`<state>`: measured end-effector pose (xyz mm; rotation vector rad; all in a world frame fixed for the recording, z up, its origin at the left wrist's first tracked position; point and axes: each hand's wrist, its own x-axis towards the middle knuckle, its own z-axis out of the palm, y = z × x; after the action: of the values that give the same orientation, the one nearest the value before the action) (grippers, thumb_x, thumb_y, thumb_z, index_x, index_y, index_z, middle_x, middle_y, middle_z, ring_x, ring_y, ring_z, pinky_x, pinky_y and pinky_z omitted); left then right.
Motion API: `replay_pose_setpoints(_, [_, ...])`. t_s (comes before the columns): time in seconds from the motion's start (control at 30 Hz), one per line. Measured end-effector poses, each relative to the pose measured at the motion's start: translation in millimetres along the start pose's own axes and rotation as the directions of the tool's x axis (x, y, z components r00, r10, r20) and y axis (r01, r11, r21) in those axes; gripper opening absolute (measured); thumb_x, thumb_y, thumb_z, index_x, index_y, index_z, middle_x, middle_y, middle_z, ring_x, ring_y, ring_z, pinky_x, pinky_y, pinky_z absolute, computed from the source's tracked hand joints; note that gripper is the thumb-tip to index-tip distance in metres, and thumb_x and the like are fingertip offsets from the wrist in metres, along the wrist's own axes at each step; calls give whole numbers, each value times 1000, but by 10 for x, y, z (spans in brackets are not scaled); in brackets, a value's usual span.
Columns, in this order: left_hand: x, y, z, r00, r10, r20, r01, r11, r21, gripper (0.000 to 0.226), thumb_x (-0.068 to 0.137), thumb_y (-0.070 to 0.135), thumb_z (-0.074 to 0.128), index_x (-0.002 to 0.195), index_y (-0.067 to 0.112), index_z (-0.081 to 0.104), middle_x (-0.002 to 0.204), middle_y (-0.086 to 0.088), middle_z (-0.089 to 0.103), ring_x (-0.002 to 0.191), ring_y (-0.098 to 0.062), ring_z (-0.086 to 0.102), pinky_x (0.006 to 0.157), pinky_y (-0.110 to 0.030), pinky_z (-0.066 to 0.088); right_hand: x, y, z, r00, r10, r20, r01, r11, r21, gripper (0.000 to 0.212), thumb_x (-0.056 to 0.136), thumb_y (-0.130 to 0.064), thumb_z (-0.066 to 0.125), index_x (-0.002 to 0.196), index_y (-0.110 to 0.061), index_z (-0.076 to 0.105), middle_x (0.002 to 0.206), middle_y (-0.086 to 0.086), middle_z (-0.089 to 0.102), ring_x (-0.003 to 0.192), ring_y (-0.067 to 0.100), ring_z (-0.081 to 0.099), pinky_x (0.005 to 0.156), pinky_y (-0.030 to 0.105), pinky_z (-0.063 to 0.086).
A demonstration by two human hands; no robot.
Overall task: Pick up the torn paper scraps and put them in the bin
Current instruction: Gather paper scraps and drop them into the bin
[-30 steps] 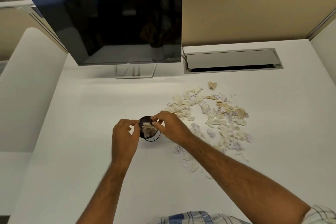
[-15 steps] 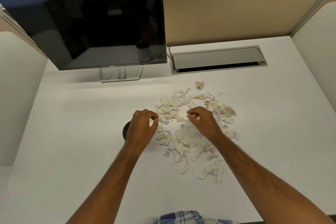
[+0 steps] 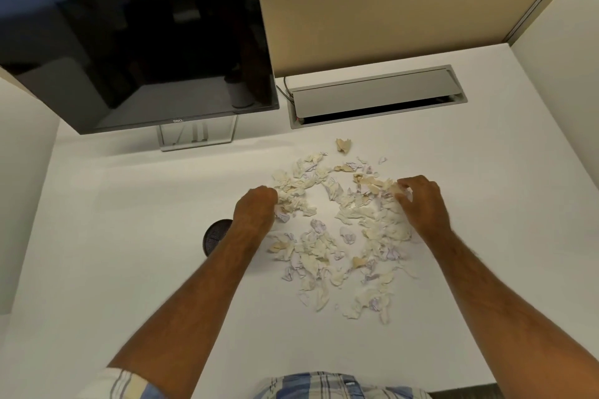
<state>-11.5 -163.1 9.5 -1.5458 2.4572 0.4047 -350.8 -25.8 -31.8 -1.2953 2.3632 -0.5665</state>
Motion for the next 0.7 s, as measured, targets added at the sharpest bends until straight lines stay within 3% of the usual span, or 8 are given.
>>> replay_pose_setpoints(0.13, [45,6,57,999,12,39,-13,999,30,19,91,7,67,108,13,69,103,-7,68,92,-27,67,78,-41,58,-9,19,28,999,8,47,-5,998,-57,34,90,-23,73,123,-15,67,122,5,65,113,30,54,93,43,47])
replay_pose_setpoints(0.33, [74,26,97,999,-3,44,1,999,33,10,91,7,67,97,14,70,95,-6,68,86,-25,65,76,-41,59,18,-19,49,1000,-16,-7,15,998,-54,14,90,-27,72,102,-21,69,108,1,68,100,27,58,89,45,48])
replay_pose_setpoints(0.6, [-25,-33,-159,995,-95,33,100,962,-253,3,87,18,76,86,15,78,87,-2,75,83,-21,69,76,-34,56,5,-200,-24,988,118,-100,-109,990,92,4,89,-32,68,86,-33,66,98,-14,71,90,15,64,84,36,25])
replay_pose_setpoints(0.7, [-136,-78,-299,993,-113,-30,98,944,-315,5,88,18,76,88,13,79,87,-1,76,79,-19,68,71,-32,53,-46,-341,-111,987,93,-128,-71,983,171,5,92,-35,67,88,-33,68,96,-17,70,84,9,63,87,39,29])
